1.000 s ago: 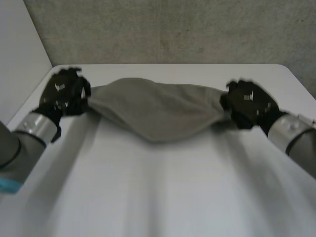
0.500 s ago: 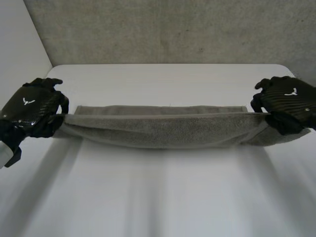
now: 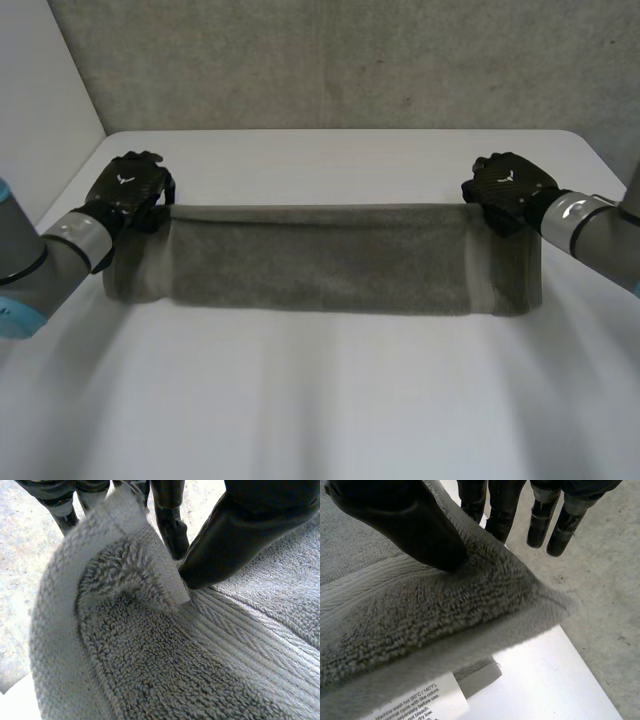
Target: Fold the towel.
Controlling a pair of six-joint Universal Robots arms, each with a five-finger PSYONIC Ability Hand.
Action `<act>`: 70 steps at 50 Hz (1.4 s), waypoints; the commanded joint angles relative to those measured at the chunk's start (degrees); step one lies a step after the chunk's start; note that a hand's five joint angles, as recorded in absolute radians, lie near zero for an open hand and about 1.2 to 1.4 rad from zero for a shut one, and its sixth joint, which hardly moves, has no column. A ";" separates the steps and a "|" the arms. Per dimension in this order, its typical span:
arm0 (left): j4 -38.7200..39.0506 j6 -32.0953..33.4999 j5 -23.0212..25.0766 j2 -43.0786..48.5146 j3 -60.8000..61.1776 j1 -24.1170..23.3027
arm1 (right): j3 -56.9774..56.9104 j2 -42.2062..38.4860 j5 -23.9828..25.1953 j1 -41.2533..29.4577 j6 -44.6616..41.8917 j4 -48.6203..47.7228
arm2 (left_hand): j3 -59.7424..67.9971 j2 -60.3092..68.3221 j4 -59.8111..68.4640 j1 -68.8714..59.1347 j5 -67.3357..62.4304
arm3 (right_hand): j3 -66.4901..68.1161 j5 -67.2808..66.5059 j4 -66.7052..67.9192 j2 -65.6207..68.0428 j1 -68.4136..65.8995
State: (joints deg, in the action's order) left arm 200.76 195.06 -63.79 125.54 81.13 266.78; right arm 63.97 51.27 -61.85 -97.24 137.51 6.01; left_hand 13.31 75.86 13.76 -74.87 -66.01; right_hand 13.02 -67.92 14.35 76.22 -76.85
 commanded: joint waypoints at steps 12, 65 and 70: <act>-4.76 0.32 -2.39 14.38 -17.23 -2.05 | -13.44 -12.16 -4.77 -2.60 0.65 -0.56 | -3.31 4.14 -3.76 -5.13 -3.99 | -3.02 -2.08 -4.35 3.78 -3.15; 1.48 -10.84 -11.36 -18.13 20.11 -4.25 | 26.72 14.92 -11.98 0.38 18.05 -4.85 | -3.31 -61.44 -3.76 60.45 61.59 | -3.02 67.92 -4.35 -66.22 66.85; 3.66 -11.11 -11.36 -18.05 22.13 -5.39 | 29.19 12.98 -11.36 1.79 18.05 -11.46 | -3.31 -61.78 -3.76 60.79 61.92 | -3.02 67.33 -4.35 -65.63 66.26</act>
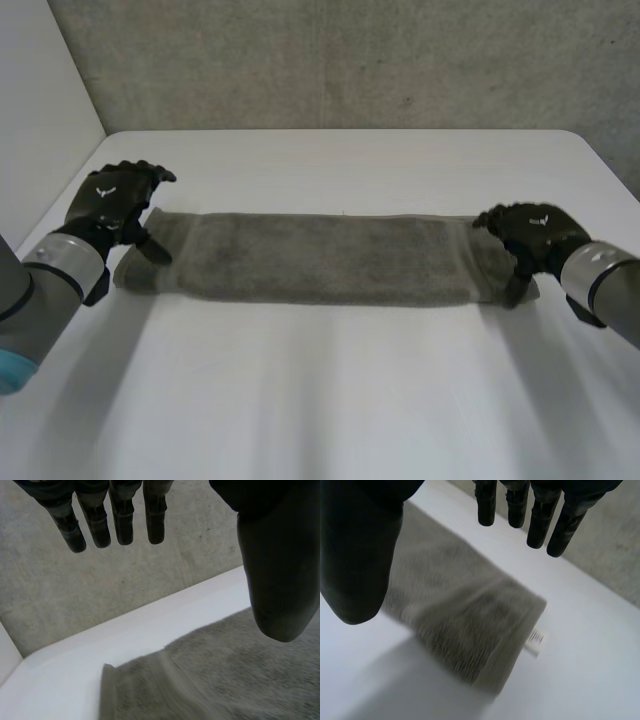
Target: Fold the towel.
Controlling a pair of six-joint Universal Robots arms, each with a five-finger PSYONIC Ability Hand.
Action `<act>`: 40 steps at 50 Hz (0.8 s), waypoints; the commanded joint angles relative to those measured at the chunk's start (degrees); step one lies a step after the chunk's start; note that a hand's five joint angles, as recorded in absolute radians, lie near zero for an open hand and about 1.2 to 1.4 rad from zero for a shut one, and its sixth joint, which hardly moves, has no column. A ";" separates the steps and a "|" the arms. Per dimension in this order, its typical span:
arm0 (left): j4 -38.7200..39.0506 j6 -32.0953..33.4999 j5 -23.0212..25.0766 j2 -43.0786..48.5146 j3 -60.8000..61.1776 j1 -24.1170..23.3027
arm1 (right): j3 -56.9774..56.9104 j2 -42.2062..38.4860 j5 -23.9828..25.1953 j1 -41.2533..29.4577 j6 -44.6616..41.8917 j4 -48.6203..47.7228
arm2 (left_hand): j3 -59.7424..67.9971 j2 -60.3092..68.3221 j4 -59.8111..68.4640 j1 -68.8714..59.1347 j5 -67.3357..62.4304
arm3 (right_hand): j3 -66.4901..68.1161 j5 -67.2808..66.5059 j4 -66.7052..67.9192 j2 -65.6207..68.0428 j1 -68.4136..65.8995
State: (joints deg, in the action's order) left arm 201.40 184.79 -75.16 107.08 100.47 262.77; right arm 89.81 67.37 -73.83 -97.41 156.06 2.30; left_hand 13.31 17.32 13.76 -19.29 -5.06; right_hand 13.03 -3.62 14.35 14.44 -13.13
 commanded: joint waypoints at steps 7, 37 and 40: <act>9.36 -0.75 -0.16 0.32 5.09 -1.29 | 3.89 -6.99 0.71 2.40 -0.49 -14.86 | -3.31 -2.90 -3.76 4.87 0.64 | -3.03 -5.36 -4.35 4.53 -5.84; 11.03 -0.40 -0.16 -0.03 6.50 -0.85 | 1.69 -12.18 3.35 3.55 -3.04 -14.60 | -3.31 -3.07 -3.76 5.04 0.81 | -3.03 -66.38 -4.35 65.56 -66.87; 11.03 -0.40 -0.16 -0.03 6.58 -0.76 | 1.69 -11.12 3.43 5.39 -3.04 -14.60 | -3.31 -3.24 -3.76 5.21 0.98 | -3.03 -66.38 -4.35 65.56 -66.87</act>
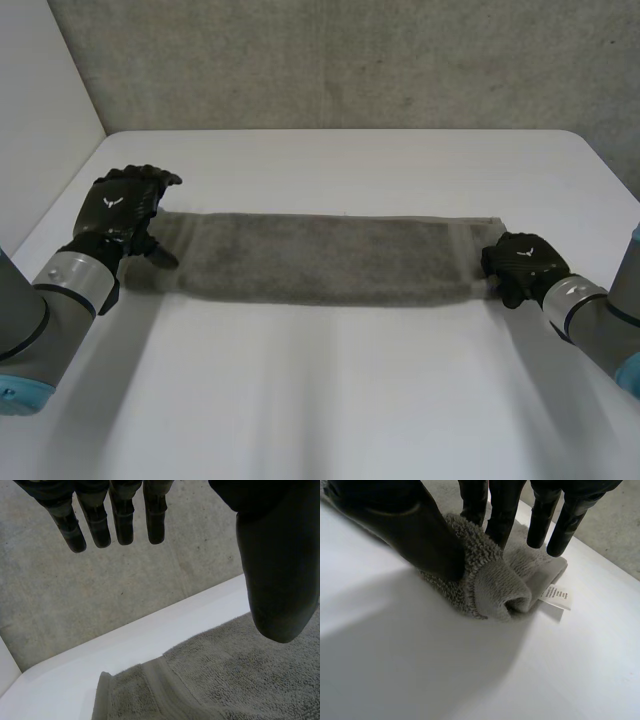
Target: Fold the towel.
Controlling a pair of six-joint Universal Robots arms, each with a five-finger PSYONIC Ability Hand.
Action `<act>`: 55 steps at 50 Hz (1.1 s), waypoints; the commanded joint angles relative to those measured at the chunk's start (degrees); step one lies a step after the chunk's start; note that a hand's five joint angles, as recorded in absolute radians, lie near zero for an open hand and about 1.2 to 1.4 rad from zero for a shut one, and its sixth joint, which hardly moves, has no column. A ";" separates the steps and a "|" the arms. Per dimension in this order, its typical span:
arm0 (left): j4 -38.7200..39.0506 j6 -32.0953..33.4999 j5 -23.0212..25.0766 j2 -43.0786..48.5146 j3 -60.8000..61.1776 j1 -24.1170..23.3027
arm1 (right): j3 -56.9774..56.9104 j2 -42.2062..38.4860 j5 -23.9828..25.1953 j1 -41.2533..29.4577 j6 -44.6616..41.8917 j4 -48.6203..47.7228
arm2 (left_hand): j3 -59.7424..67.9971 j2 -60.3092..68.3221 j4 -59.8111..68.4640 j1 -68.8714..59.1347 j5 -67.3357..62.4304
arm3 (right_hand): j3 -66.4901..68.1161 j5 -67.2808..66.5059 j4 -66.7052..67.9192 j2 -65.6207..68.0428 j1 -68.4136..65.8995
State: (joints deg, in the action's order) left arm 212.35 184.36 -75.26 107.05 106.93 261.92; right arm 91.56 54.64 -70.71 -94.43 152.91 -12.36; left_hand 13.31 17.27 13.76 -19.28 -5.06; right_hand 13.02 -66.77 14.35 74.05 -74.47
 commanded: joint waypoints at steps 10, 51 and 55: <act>0.08 0.03 -0.24 0.00 0.04 0.17 | -1.29 4.86 4.78 16.18 -3.92 3.21 | -3.31 -3.52 -3.76 5.53 1.31 | -3.02 -3.23 -4.35 5.95 -5.53; 0.08 0.47 -0.32 0.00 0.30 -0.71 | -45.86 -20.36 -9.53 -43.99 -12.37 16.05 | -3.31 -4.03 -3.76 6.04 1.82 | -3.02 55.52 -4.35 -52.81 53.22; -0.01 0.47 -0.24 -0.17 0.30 -0.97 | -41.83 -16.95 -9.89 -43.91 -13.25 14.92 | -3.31 -4.20 -3.76 6.21 1.98 | -3.02 66.77 -4.35 -64.05 64.47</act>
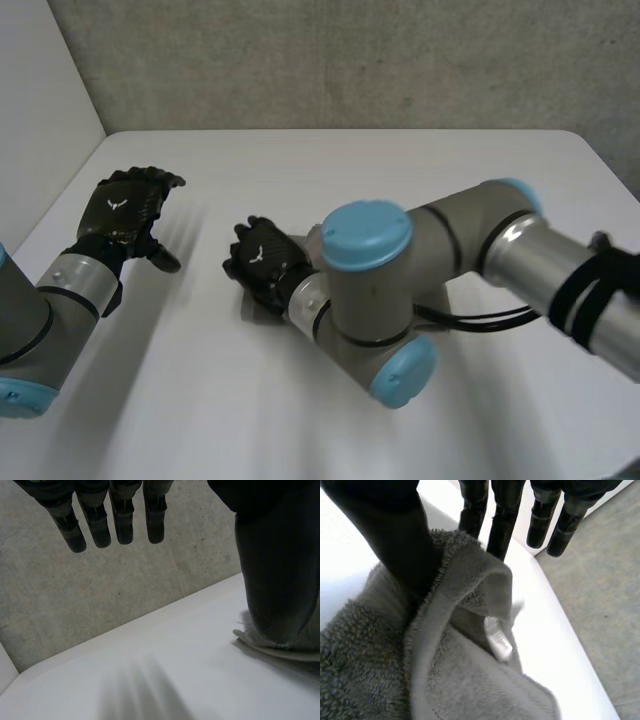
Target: Fold the towel.
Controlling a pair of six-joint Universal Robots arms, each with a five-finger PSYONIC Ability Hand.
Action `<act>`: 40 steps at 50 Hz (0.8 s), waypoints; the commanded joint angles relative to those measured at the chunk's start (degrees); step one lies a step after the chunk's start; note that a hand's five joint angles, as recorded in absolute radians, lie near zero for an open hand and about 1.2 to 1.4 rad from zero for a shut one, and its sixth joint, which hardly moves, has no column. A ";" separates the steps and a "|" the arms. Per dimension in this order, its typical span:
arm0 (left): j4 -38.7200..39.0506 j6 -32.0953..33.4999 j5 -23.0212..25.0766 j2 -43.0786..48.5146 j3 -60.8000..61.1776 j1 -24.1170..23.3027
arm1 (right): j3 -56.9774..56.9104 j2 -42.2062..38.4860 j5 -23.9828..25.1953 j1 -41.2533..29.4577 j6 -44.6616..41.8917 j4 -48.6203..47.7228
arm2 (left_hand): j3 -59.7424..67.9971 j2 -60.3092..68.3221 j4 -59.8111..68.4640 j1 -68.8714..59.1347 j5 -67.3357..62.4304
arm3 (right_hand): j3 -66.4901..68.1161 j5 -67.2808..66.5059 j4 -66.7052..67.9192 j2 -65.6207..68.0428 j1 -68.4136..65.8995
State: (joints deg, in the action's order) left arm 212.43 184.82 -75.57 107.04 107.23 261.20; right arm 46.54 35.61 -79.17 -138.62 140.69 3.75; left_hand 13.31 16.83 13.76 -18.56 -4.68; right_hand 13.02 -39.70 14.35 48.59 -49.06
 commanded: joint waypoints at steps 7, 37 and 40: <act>-0.17 0.01 0.07 -0.51 -0.62 -3.58 | 13.05 12.55 -1.87 2.21 -0.68 -8.94 | -3.31 -3.75 -3.76 5.49 1.61 | -3.02 39.70 -4.35 -38.59 39.06; -3.16 0.01 -0.37 13.11 -13.80 -23.46 | 58.57 33.82 3.93 27.70 11.88 -20.09 | -3.31 -0.73 -3.76 2.46 -1.42 | -3.02 39.70 -4.35 -38.59 39.06; -3.25 0.01 -0.72 15.57 -16.17 -23.10 | 58.66 33.12 4.20 28.40 12.94 -21.42 | -3.31 -0.56 -3.76 2.29 -1.59 | -3.02 39.70 -4.35 -38.59 39.06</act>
State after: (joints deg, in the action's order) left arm 209.21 184.83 -75.74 118.67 94.84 237.53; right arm 104.49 70.05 -75.23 -111.10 150.76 -13.73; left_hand 13.31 16.70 13.76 -18.56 -5.50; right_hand 13.02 -3.59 14.35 14.34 -13.13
